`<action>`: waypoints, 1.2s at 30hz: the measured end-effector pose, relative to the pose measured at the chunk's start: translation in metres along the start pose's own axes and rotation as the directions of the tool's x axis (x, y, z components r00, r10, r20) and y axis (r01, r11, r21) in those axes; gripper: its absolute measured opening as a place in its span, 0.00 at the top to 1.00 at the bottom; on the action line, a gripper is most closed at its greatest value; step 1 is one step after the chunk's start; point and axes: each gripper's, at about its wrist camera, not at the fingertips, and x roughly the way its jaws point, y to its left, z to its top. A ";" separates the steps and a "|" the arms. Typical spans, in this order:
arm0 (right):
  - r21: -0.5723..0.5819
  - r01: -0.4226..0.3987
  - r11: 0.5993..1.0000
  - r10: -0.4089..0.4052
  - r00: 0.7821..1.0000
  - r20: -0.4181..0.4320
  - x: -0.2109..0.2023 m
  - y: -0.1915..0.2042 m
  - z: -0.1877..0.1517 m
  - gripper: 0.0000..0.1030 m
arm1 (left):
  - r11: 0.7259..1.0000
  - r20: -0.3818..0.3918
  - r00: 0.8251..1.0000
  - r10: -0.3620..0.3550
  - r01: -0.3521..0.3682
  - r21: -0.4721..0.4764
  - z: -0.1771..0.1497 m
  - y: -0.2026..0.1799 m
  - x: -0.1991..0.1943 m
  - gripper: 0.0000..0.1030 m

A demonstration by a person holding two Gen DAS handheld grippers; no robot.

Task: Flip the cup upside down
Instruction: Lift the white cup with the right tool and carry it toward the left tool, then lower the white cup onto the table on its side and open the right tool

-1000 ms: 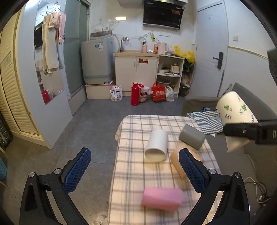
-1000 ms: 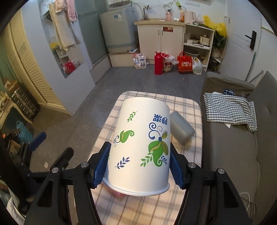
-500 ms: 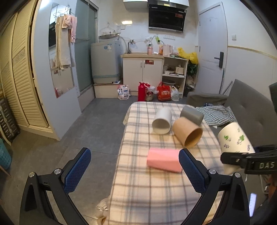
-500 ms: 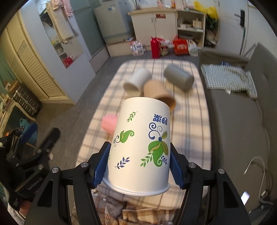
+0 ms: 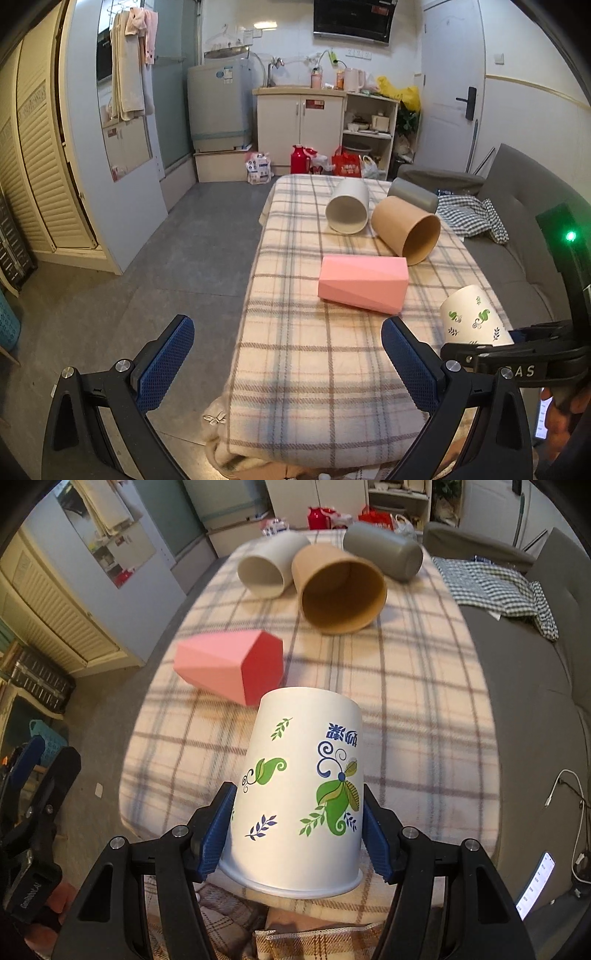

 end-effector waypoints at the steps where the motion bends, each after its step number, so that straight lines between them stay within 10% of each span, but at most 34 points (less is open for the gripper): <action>1: -0.001 -0.004 1.000 0.004 1.000 -0.008 0.004 0.001 0.001 0.38 | 1.000 -0.005 1.000 0.003 -0.003 0.001 0.000 0.000 0.003 0.00; 21: -0.023 -0.018 1.000 0.017 1.000 -0.024 0.034 0.010 0.012 0.24 | 0.999 -0.072 0.997 0.024 -0.026 -0.024 -0.001 0.009 0.029 0.00; 29: -0.004 0.026 1.000 -0.025 0.988 0.154 -0.020 -0.004 0.012 0.16 | 0.999 -0.037 0.998 0.044 -0.044 -0.007 0.007 -0.001 0.010 0.00; 36: 0.057 0.141 0.988 -0.152 0.930 0.334 -0.073 -0.038 -0.004 0.16 | 1.000 -0.007 1.000 0.011 -0.011 0.022 0.008 -0.031 -0.011 0.00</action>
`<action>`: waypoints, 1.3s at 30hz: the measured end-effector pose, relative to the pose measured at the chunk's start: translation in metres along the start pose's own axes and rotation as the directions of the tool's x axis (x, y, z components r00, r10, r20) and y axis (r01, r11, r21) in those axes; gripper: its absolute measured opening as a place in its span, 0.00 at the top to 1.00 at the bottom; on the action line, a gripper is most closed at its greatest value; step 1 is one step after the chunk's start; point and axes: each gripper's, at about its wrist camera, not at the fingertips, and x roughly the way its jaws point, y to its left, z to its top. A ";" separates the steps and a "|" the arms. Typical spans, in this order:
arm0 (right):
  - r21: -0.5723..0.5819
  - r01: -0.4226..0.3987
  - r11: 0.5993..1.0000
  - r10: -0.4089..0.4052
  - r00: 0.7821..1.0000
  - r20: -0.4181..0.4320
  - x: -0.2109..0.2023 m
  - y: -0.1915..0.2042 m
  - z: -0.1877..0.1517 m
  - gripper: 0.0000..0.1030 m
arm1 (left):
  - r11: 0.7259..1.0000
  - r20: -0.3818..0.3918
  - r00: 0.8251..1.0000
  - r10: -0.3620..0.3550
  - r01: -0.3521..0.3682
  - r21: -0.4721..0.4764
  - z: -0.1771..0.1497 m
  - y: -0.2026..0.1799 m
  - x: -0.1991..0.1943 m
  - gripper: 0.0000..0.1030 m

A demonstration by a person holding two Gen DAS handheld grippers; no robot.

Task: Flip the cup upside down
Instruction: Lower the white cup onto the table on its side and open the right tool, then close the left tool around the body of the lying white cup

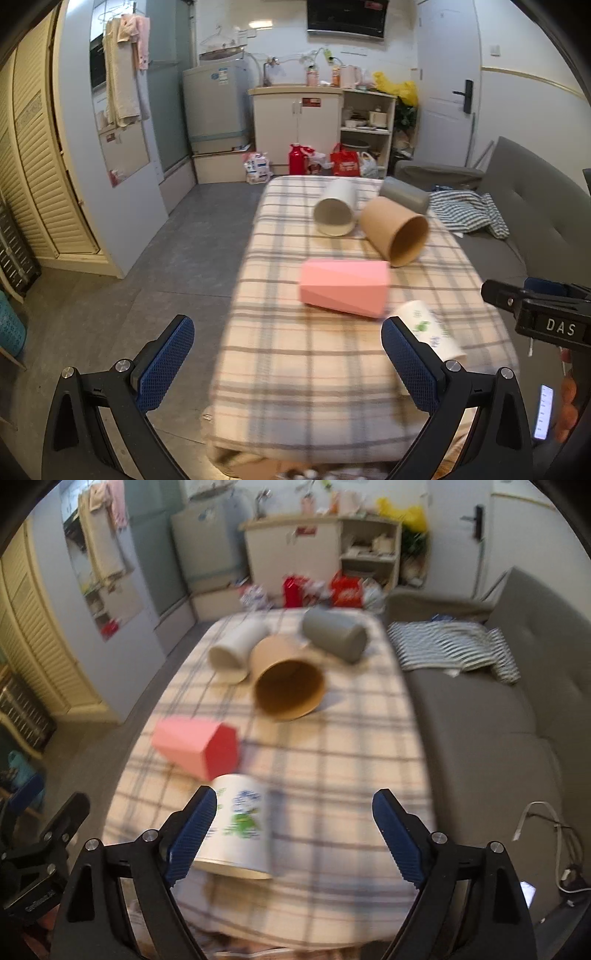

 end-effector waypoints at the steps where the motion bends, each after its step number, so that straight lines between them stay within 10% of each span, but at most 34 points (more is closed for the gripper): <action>1: 0.011 0.010 1.000 -0.010 1.000 0.010 -0.004 -0.007 -0.002 0.16 | 1.000 -0.008 1.000 -0.018 0.018 0.005 -0.001 -0.009 -0.001 0.00; 13: 0.123 0.073 0.990 -0.075 0.997 0.016 -0.016 -0.072 -0.036 0.16 | 0.979 -0.132 0.980 -0.151 0.167 0.113 -0.032 -0.097 0.010 0.00; 39: 0.174 0.046 0.984 -0.027 0.994 -0.110 0.052 -0.090 -0.050 0.16 | 0.983 -0.251 0.962 -0.111 0.143 0.113 -0.046 -0.123 0.071 0.01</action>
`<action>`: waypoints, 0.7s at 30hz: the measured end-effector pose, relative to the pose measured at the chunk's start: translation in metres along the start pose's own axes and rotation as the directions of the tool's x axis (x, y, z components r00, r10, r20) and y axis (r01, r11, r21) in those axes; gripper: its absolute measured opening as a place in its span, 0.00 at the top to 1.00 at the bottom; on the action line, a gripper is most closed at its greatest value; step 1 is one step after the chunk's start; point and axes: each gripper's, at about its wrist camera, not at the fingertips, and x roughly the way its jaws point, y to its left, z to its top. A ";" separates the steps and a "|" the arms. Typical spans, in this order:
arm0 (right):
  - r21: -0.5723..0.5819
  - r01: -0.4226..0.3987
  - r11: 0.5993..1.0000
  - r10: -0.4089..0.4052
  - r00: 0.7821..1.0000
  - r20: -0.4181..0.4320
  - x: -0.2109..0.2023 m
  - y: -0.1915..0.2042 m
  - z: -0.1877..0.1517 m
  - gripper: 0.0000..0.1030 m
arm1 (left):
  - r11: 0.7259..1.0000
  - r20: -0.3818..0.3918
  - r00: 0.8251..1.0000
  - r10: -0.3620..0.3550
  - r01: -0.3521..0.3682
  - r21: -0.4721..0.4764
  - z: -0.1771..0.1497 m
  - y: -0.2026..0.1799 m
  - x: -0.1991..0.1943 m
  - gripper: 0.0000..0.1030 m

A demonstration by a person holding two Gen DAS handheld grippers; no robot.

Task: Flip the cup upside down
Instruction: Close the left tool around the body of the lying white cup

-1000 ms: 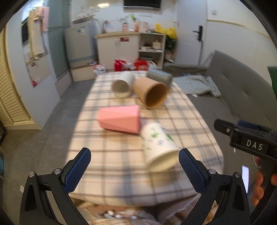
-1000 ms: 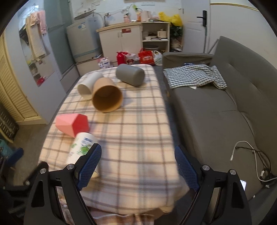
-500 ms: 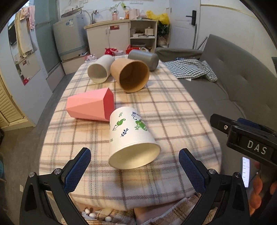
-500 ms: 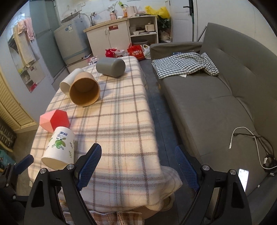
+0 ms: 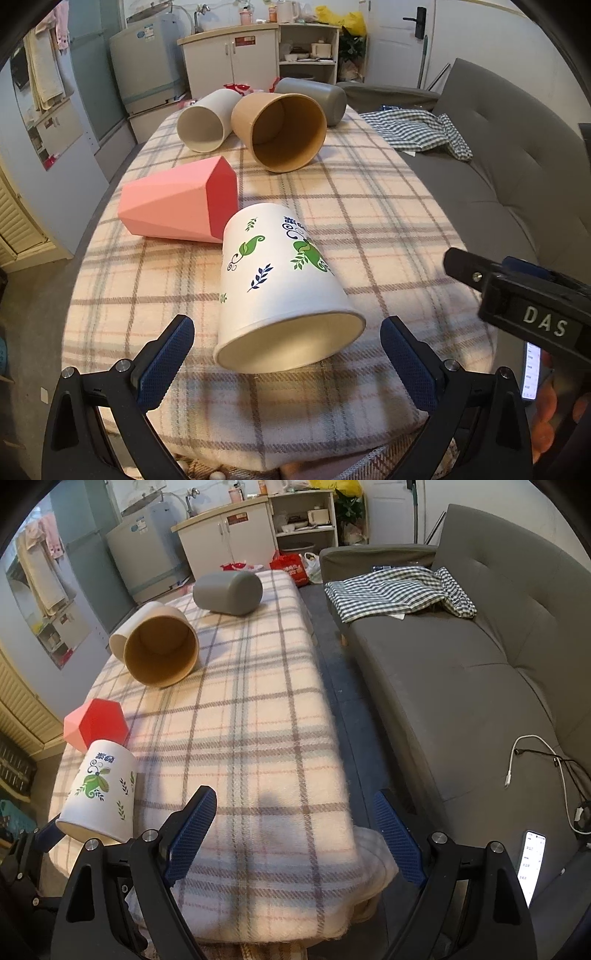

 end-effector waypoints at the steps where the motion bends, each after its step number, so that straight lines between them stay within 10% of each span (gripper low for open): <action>1: -0.004 -0.001 1.000 0.001 1.000 -0.002 0.001 0.002 0.000 0.16 | 1.000 -0.001 1.000 -0.008 0.008 0.002 0.000 0.000 0.000 0.01; 7: -0.017 0.001 1.000 -0.001 1.000 -0.005 0.001 0.010 -0.002 0.16 | 0.999 -0.012 0.999 -0.037 0.037 0.013 0.000 0.002 0.001 0.28; 21: -0.034 0.005 0.999 -0.005 1.000 -0.007 -0.008 0.015 -0.005 0.16 | 0.997 -0.060 0.995 -0.083 0.083 -0.004 -0.003 0.010 -0.001 0.26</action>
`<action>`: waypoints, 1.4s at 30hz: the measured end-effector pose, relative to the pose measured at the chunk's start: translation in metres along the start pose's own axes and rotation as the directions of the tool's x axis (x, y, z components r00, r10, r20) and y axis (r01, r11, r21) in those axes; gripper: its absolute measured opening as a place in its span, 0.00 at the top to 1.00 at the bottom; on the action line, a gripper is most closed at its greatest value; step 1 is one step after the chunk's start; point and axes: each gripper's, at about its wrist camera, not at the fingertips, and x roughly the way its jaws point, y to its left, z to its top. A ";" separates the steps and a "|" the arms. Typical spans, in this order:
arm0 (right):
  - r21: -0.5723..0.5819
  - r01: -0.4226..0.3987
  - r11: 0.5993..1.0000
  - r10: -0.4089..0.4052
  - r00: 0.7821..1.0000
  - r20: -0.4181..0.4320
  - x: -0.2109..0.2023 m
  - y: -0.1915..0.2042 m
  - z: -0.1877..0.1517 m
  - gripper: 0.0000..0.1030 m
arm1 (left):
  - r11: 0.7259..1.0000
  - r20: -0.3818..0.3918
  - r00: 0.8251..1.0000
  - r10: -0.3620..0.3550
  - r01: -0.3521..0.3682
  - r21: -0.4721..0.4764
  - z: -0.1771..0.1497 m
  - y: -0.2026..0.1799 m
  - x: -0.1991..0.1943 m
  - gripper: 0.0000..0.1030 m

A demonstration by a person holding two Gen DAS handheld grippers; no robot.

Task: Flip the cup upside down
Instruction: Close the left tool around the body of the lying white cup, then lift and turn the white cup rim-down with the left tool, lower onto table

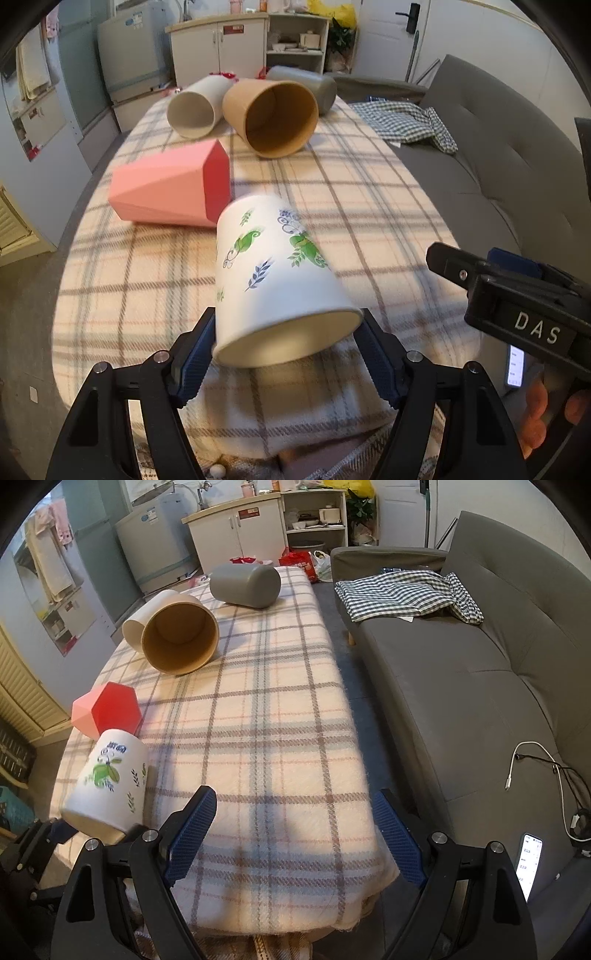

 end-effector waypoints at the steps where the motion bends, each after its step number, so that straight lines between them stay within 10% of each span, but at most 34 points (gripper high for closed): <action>1: 0.001 0.001 1.000 -0.001 1.000 0.000 0.000 0.000 0.000 0.16 | 1.000 -0.006 1.000 -0.010 0.010 0.001 0.000 0.000 0.000 0.26; 15: 0.037 0.008 0.999 -0.008 1.000 -0.001 0.007 -0.012 0.005 0.16 | 1.000 -0.089 0.996 -0.017 0.017 0.003 0.063 0.005 0.003 0.23; 23: 0.046 0.007 0.999 -0.007 1.000 0.001 0.008 -0.015 0.007 0.16 | 0.995 -0.223 0.972 -0.077 0.061 -0.081 0.073 0.015 0.029 0.43; 32: 0.033 0.005 0.999 -0.006 0.999 0.031 -0.002 -0.010 0.009 0.16 | 0.998 -0.010 0.998 -0.069 0.069 -0.013 0.090 0.008 -0.019 0.43; 42: 0.048 0.023 0.999 -0.024 1.000 0.017 0.005 -0.018 0.004 0.16 | 0.997 0.146 0.986 -0.081 0.082 0.001 0.097 0.003 -0.008 0.43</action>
